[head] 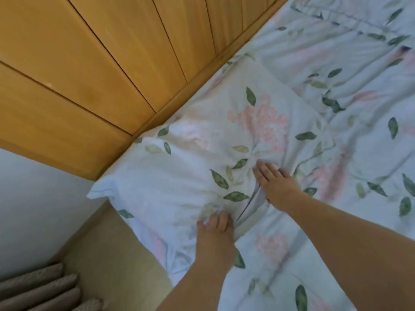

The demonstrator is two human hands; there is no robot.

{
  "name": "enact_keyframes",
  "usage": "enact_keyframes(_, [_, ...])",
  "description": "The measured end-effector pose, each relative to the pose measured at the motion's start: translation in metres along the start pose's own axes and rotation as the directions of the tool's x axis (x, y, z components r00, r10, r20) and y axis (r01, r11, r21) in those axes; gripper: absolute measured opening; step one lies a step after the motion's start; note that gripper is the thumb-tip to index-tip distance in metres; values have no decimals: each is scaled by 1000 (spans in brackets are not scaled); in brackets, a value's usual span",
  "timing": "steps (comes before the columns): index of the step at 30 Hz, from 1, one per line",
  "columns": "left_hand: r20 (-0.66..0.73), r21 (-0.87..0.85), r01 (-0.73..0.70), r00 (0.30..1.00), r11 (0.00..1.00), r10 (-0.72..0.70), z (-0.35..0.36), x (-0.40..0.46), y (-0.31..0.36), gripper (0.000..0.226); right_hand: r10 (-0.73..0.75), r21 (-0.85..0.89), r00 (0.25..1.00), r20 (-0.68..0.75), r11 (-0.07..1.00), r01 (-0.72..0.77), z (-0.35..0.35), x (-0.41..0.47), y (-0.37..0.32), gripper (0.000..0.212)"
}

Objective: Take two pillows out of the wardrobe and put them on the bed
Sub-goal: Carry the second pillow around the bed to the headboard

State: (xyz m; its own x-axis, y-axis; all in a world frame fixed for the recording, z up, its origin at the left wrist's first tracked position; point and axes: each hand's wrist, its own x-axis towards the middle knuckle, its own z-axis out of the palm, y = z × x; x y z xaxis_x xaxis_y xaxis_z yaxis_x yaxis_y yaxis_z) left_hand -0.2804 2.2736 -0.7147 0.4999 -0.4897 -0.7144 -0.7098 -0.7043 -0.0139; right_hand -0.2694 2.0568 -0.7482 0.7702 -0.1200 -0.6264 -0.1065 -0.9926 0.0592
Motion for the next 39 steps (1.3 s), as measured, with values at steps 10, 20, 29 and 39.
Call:
enact_keyframes(10, [158, -128, -71, 983, 989, 91, 10, -11, 14, 74, -27, -50, 999, -26, 998, 25, 2, -14, 10, 79])
enact_keyframes(20, [333, -363, -7, 933, 932, 137, 62, 21, 11, 85, 0, 23, 998, -65, 1000, 2, 79, -8, -2, 75])
enact_keyframes(29, [383, -376, -65, 898, 924, 219, 12, 14, -11, 70, 20, 36, 986, 165, 999, -27, 48, -43, -23, 85])
enact_keyframes(39, [199, -200, -147, 962, 969, 187, -127, -97, -64, 60, 141, 358, 978, 153, 915, -188, -81, -183, -73, 69])
